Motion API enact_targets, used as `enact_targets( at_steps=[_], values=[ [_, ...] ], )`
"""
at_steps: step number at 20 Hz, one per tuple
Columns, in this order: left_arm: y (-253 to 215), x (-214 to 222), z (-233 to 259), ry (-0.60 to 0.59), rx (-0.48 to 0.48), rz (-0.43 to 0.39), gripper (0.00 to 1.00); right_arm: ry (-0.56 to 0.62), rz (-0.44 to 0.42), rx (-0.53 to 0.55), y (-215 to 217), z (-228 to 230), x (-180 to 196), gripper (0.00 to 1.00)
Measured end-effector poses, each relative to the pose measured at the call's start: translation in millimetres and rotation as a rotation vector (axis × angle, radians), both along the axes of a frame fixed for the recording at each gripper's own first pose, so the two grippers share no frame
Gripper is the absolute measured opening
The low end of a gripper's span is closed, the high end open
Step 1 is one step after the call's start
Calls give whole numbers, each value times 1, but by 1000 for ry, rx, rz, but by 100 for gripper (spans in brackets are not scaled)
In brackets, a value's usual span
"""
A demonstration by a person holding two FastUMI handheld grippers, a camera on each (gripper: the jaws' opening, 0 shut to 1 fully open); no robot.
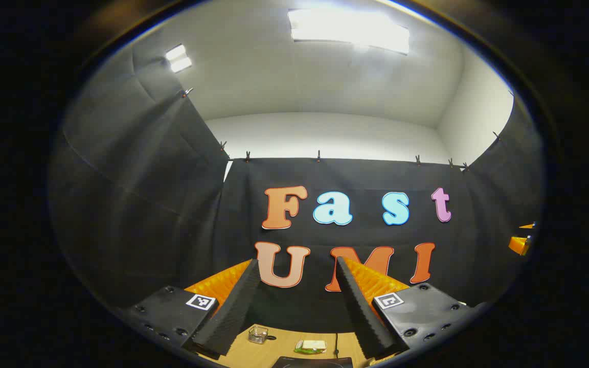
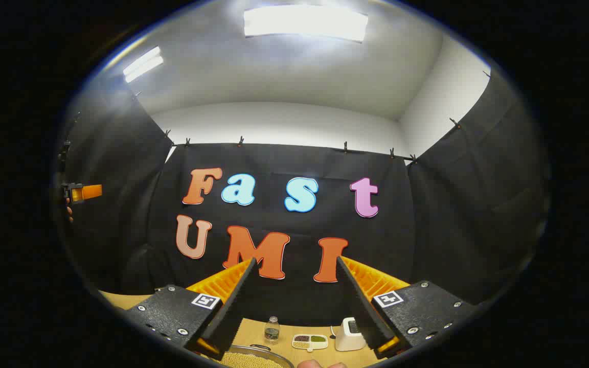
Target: First push the handle of the pot to place it horizontally, then grasp the pot with both hands and set it on the induction cooktop.
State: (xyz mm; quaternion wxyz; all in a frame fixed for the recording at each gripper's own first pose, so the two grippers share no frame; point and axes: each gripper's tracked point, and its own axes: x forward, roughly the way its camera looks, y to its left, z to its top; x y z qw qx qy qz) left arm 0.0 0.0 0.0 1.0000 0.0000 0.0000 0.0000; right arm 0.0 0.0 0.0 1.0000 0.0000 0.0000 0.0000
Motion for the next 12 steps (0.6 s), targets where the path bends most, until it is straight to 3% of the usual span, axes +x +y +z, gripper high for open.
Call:
enact_targets(
  at_steps=[12],
  values=[
    [-5, 12, -14, 26, 77, 21, 97, 16, -80, -25, -17, -8, 6, 94]
  ],
)
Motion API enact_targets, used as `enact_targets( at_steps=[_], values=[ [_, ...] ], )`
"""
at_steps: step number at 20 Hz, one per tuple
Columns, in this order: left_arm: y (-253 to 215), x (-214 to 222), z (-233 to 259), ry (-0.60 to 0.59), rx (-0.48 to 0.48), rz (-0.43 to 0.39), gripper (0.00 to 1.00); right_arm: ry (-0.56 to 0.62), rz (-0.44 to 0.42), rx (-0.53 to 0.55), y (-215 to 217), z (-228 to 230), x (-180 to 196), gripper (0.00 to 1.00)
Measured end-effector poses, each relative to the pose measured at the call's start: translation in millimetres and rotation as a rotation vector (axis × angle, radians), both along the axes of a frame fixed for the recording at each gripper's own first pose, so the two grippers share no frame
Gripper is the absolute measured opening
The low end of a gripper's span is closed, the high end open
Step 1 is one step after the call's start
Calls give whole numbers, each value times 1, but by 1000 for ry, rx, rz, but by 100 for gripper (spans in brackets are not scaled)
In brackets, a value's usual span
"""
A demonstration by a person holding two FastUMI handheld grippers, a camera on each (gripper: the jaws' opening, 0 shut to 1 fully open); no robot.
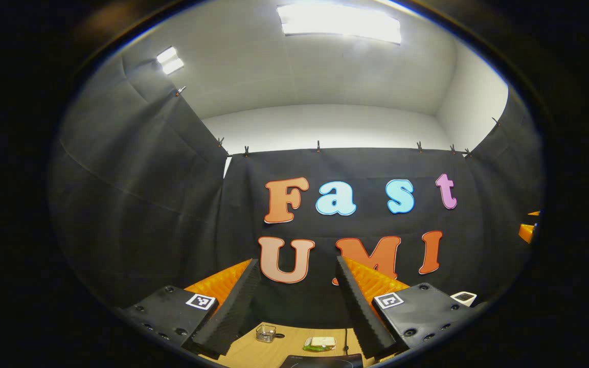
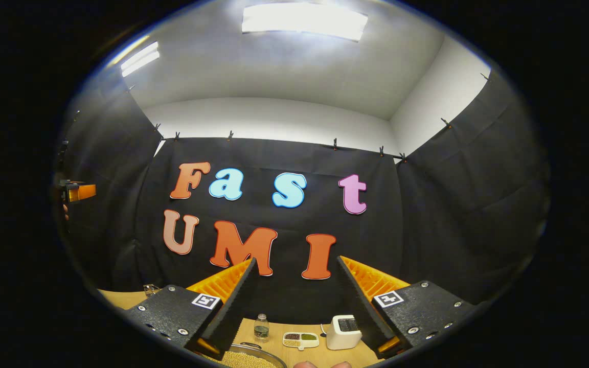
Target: First push the handle of the pot to place it horizontally, then grasp the pot with both hands and set it on the induction cooktop.
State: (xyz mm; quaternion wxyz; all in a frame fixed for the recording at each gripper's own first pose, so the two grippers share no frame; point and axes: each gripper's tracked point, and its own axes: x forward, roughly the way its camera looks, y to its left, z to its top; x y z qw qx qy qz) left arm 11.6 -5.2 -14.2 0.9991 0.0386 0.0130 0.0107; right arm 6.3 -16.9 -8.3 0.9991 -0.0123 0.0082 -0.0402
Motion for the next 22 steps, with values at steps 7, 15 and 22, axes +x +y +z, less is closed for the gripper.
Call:
enact_targets(
  at_steps=[7, 15, 22],
  values=[
    [-3, -4, -4, 10, 10, 9, 97, 54, 39, 30, 17, -17, 2, 94],
    [-5, 0, 2, -25, 11, 7, 97, 114, 67, 52, 28, -32, 1, 94],
    [-11, -2, -5, -16, 14, -2, 97, 171, 110, 27, 46, -60, -5, 93]
  ],
)
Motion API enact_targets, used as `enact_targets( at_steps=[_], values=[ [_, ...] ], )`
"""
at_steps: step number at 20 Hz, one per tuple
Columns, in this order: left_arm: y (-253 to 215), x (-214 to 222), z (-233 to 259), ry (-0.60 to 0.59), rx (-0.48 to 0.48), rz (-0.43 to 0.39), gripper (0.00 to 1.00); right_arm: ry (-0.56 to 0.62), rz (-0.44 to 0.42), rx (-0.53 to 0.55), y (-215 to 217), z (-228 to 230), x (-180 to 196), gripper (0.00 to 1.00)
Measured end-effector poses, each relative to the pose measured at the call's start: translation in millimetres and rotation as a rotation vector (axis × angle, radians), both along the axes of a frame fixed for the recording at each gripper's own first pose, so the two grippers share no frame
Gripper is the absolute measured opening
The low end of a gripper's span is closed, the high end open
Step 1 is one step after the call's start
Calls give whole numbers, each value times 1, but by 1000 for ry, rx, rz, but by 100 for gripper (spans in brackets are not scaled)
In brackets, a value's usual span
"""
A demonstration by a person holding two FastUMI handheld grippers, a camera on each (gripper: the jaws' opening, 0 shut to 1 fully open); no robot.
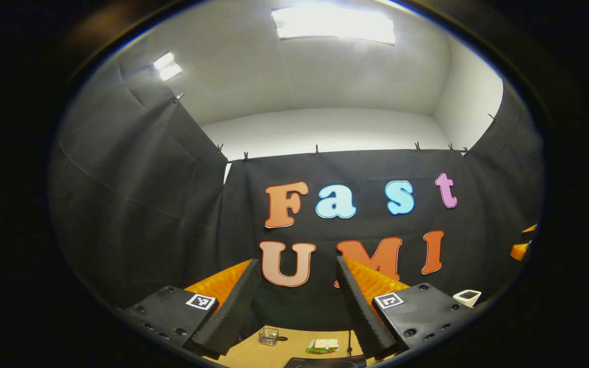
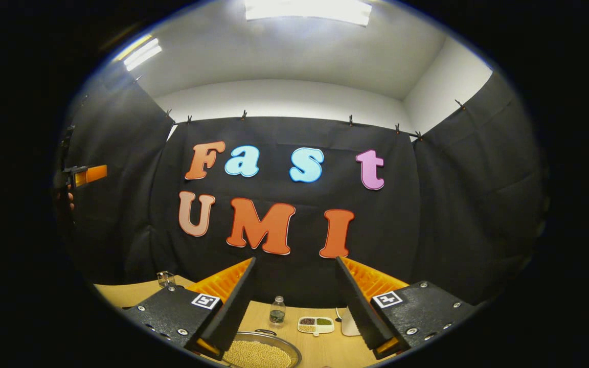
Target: First push the handle of the pot to place it horizontally, then grasp the pot with both hands and set it on the induction cooktop.
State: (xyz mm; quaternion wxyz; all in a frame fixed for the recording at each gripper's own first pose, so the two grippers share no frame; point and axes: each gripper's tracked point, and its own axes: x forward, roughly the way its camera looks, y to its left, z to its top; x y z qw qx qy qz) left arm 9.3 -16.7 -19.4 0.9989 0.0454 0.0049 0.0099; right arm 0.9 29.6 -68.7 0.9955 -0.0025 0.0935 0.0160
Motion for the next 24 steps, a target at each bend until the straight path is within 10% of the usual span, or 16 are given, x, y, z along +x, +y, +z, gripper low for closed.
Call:
enact_targets(
  at_steps=[11, 24],
  values=[
    [-6, -1, -20, 59, -10, -17, 97, 291, 202, 50, 69, -100, -29, 92],
    [17, 4, -60, 138, 27, 36, 97, 759, 396, 152, 144, -235, -89, 23]
  ],
)
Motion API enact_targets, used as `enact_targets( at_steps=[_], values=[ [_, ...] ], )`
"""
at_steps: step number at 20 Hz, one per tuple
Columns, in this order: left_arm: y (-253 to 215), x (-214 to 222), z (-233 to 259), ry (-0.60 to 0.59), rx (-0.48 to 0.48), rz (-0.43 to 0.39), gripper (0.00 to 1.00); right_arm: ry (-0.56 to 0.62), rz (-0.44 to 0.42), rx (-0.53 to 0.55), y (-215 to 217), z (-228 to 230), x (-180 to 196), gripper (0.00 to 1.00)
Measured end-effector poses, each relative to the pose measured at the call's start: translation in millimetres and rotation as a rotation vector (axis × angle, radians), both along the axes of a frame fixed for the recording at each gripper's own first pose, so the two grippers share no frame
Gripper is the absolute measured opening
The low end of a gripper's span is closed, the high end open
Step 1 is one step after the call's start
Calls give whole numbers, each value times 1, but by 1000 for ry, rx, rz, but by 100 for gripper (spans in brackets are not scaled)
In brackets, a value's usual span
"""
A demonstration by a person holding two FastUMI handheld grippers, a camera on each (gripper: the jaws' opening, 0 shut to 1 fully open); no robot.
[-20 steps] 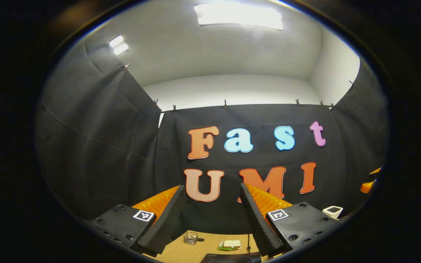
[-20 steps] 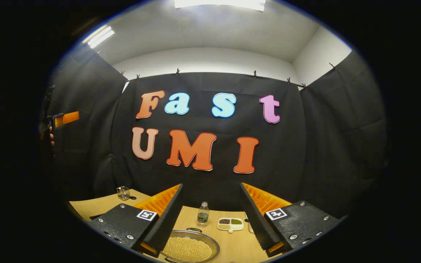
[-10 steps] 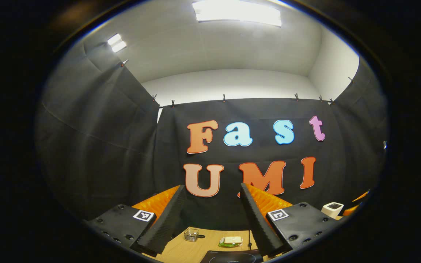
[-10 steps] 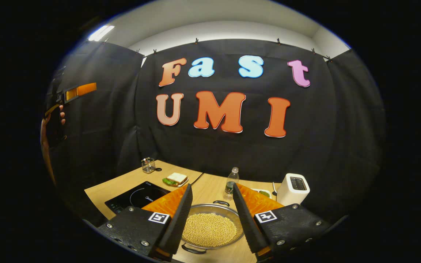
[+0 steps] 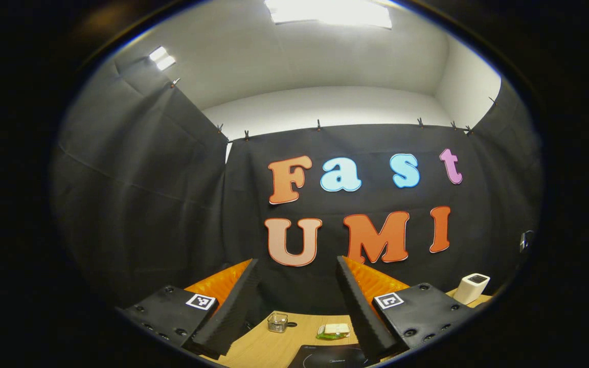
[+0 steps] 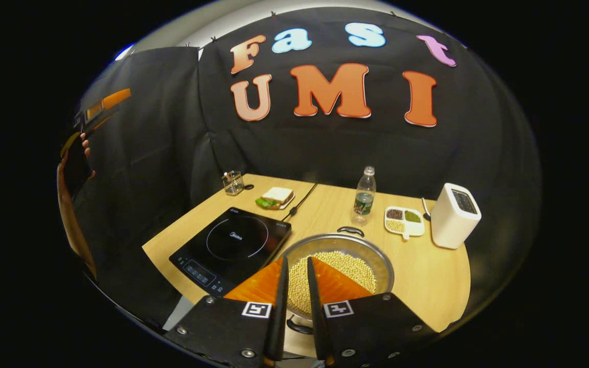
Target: First push the handle of the pot to place it horizontally, then grasp the pot with both hands and set it on the induction cooktop.
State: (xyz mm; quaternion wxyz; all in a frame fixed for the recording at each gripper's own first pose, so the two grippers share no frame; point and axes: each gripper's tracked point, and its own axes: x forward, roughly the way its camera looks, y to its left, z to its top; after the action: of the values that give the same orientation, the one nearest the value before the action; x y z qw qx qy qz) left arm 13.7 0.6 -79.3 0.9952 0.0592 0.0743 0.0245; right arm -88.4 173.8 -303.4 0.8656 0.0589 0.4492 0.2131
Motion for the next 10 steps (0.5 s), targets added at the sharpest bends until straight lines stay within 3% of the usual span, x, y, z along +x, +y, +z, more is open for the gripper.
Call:
enact_targets(
  at_steps=[4, 10],
  values=[
    [11, 1, -7, 15, 16, 14, 97, 149, 69, 1, 20, -39, -28, 8],
    [13, 3, -12, 27, 23, 15, 97, 354, 134, 18, 47, -86, -65, 2]
  ],
)
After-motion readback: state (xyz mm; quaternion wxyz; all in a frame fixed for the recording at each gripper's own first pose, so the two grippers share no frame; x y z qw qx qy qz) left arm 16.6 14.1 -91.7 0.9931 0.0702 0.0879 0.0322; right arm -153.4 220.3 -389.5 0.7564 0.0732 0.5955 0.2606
